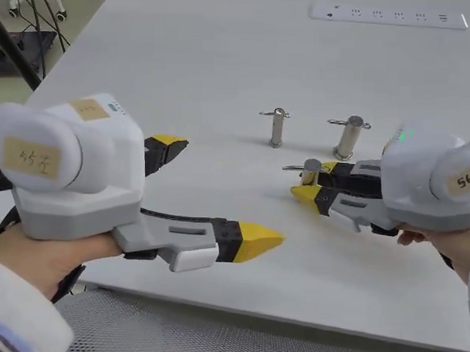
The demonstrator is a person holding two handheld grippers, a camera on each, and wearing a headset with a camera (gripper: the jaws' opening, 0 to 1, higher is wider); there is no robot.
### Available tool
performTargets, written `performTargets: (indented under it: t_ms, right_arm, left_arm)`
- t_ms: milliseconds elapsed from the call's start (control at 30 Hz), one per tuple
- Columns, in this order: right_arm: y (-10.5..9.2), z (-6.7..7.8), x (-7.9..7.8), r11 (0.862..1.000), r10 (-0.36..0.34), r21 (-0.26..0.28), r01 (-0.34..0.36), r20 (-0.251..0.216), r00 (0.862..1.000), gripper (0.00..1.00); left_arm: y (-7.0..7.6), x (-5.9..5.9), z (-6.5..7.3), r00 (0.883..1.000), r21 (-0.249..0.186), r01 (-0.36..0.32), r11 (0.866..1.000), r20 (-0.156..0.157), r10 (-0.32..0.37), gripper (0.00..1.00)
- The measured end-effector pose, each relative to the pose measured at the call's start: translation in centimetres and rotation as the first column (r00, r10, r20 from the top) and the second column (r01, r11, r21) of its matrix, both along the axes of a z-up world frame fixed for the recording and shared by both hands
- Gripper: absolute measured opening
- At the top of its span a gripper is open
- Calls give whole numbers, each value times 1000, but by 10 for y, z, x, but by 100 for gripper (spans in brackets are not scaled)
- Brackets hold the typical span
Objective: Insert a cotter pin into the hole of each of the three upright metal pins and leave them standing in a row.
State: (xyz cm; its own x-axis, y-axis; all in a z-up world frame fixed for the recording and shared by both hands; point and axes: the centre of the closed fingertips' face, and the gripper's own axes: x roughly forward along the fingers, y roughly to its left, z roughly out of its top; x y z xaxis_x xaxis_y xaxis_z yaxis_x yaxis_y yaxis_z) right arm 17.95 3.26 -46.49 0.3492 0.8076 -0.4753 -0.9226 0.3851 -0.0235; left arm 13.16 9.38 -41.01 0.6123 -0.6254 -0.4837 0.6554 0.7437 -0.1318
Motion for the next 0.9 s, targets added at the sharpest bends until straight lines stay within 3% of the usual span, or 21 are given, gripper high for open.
performTargets:
  t_ms: [200, 400, 500, 700, 733, 900]
  right_arm:
    - [-22, 21, 7, 999, -29, 26, 28, 28, 999, 8]
    - [-61, 38, 20, 996, -85, 44, 83, 44, 995, 8]
    - [-80, 39, 27, 993, -113, 40, 111, 53, 992, 8]
    - [-110, 35, 40, 984, -175, 37, 174, 34, 984, 8]
    - [-116, 35, 43, 979, -196, 54, 195, 14, 980, 8]
    - [-136, 31, 57, 971, -235, 44, 234, 21, 972, 8]
  left_arm:
    - [2, -3, -2, 1000, 2, -4, 1000, -11, 4, 99]
    - [5, -4, -6, 1000, 34, -6, 999, -6, 7, 99]
    - [5, -4, -7, 1000, 39, -4, 999, -11, 5, 99]
    - [3, -7, -9, 1000, 40, 8, 999, -27, -7, 99]
    - [3, -8, -10, 1000, 42, 8, 999, -29, -7, 99]
    - [6, -8, -12, 1000, 77, 8, 997, -19, -6, 99]
